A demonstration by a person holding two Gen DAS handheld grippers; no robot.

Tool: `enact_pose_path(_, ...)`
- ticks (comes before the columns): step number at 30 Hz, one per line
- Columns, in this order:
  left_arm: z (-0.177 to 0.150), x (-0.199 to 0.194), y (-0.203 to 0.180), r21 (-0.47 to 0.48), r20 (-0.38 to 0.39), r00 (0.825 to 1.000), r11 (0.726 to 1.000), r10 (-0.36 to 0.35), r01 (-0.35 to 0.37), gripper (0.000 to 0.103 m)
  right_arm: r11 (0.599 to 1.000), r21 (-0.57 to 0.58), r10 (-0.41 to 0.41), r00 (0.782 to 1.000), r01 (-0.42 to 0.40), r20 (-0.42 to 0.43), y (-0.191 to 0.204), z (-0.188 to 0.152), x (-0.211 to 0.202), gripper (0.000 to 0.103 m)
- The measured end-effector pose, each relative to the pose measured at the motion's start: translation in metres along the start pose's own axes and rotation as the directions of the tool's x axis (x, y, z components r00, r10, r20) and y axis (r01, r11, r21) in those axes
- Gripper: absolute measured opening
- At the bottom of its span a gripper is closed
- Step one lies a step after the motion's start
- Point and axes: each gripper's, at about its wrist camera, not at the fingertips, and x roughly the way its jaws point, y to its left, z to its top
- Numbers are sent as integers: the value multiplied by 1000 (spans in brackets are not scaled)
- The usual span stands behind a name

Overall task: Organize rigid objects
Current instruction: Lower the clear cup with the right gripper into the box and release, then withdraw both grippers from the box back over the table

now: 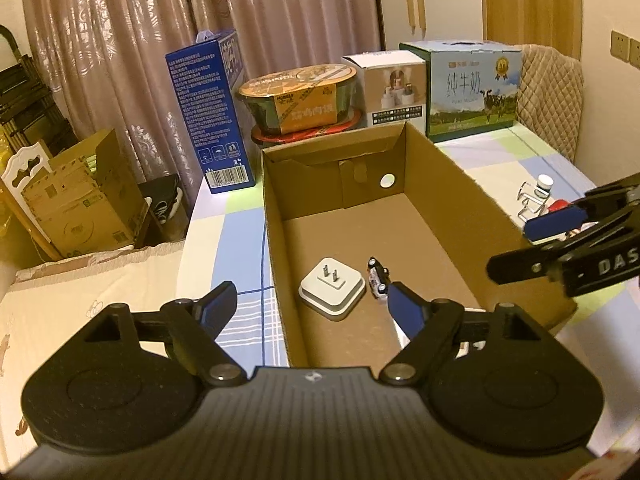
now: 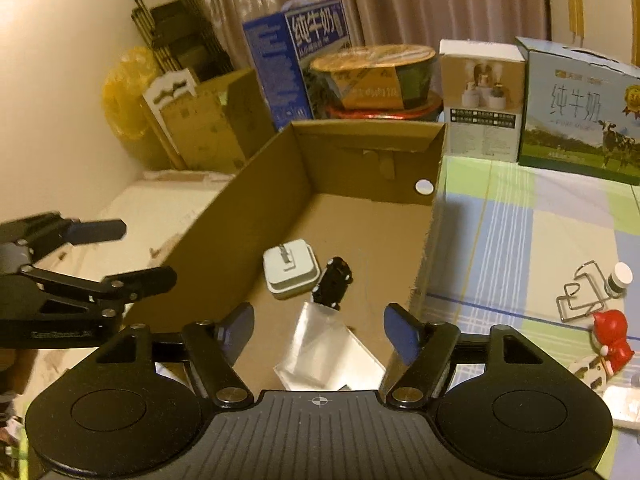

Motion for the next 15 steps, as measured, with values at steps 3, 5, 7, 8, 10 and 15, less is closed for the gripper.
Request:
enact_pose_path(3,-1,-10,-6,-19,5,1000,1000,-4,4,81,1000,27,-10,999,9,32,-4,-8,-22,70)
enact_pose_path(5,-1,-18,-10,-36,10,1000,999,-9,9,81,999,48,-16,999,13,47,-7,-15,-39,71)
enact_pose_path(7,-2,-27,-16,-49,16,1000,999,-17,17,81,997,65,-35,997,30,64,-10,-23,-55,71)
enact_pose_path(8,-2,-31,-19,-55,20,1000,998,-19,20,81,997,73,-44,996,38,73,-11,-27,-64,71)
enact_pose_path(10,-3,-41,-26,-67,28,999,997,-26,28,82,994,99,-59,994,50,93,-16,-36,-82,72)
enact_pose_path(15,-6,-63,-47,-94,50,998,994,-46,50,83,984,144,-127,983,108,131,-27,-61,-125,73)
